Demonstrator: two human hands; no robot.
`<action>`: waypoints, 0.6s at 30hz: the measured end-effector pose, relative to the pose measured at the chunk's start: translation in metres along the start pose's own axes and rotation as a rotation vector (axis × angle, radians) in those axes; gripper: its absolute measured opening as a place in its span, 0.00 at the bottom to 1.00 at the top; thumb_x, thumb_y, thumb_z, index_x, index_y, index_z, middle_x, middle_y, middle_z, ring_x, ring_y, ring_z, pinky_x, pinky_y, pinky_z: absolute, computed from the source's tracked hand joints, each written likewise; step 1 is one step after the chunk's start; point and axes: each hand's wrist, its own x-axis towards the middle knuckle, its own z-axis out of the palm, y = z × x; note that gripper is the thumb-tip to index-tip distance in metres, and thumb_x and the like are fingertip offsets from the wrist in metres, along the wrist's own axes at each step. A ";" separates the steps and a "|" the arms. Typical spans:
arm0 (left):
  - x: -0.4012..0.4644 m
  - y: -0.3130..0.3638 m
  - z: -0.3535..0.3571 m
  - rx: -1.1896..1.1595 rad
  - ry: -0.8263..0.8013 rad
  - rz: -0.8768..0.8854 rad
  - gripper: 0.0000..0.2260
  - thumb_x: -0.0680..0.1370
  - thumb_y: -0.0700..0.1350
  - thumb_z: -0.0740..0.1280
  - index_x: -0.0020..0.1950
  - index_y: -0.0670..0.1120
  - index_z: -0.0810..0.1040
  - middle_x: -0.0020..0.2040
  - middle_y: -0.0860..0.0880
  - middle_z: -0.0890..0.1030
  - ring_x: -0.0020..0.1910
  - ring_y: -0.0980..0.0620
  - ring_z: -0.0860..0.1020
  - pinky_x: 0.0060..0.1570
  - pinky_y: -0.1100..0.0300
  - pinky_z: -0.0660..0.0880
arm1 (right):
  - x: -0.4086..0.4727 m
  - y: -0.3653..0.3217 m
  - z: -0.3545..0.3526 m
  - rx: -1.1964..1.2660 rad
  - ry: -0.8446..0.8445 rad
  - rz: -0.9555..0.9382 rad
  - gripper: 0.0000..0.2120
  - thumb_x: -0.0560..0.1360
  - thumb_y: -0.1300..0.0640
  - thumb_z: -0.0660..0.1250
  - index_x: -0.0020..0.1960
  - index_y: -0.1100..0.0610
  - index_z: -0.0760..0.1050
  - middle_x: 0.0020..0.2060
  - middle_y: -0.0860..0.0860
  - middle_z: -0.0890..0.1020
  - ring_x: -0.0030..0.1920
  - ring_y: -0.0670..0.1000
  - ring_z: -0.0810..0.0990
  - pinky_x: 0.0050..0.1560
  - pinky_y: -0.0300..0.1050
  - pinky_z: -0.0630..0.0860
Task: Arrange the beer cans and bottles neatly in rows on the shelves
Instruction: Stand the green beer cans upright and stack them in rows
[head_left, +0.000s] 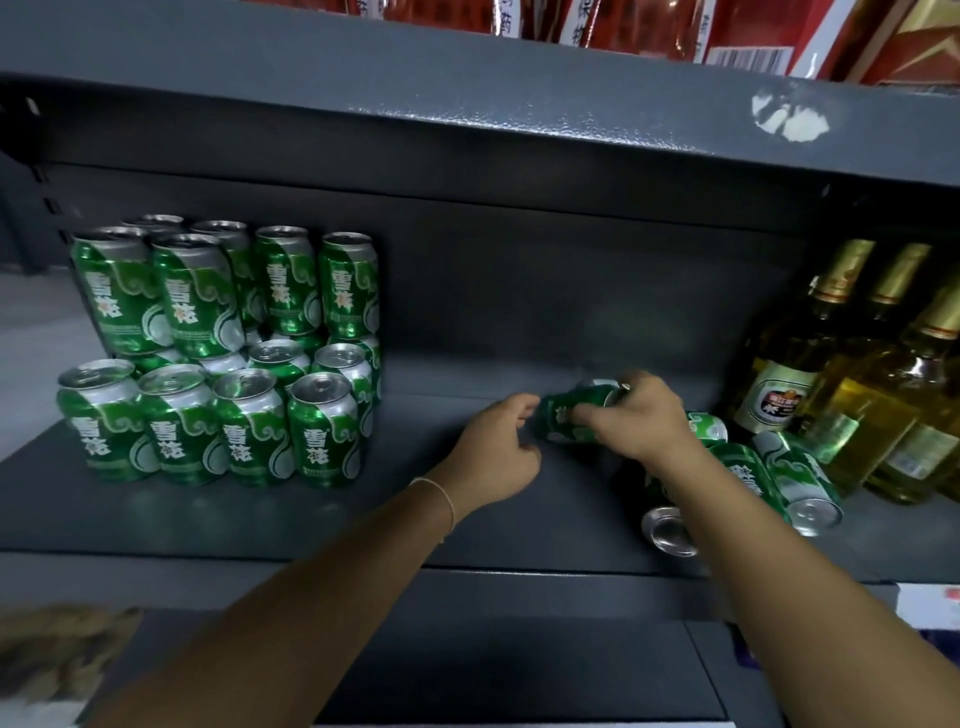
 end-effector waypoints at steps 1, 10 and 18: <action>0.000 -0.001 -0.001 0.018 0.013 0.007 0.26 0.74 0.36 0.64 0.73 0.44 0.67 0.69 0.47 0.73 0.68 0.52 0.71 0.66 0.61 0.69 | 0.002 -0.001 -0.001 0.145 -0.010 -0.002 0.31 0.64 0.46 0.79 0.62 0.57 0.75 0.49 0.51 0.80 0.52 0.55 0.80 0.48 0.44 0.77; 0.001 -0.001 -0.018 0.201 0.167 0.107 0.42 0.67 0.53 0.77 0.75 0.47 0.62 0.72 0.51 0.66 0.70 0.54 0.65 0.68 0.66 0.61 | 0.005 -0.029 -0.007 0.714 -0.207 -0.066 0.30 0.57 0.46 0.80 0.55 0.57 0.77 0.39 0.55 0.85 0.38 0.55 0.80 0.41 0.54 0.73; -0.015 0.014 -0.045 0.163 0.286 0.069 0.34 0.64 0.58 0.78 0.66 0.52 0.71 0.57 0.54 0.75 0.55 0.57 0.74 0.55 0.63 0.72 | -0.006 -0.063 0.000 0.781 -0.253 -0.228 0.25 0.67 0.48 0.79 0.58 0.60 0.79 0.44 0.53 0.87 0.45 0.51 0.87 0.43 0.44 0.81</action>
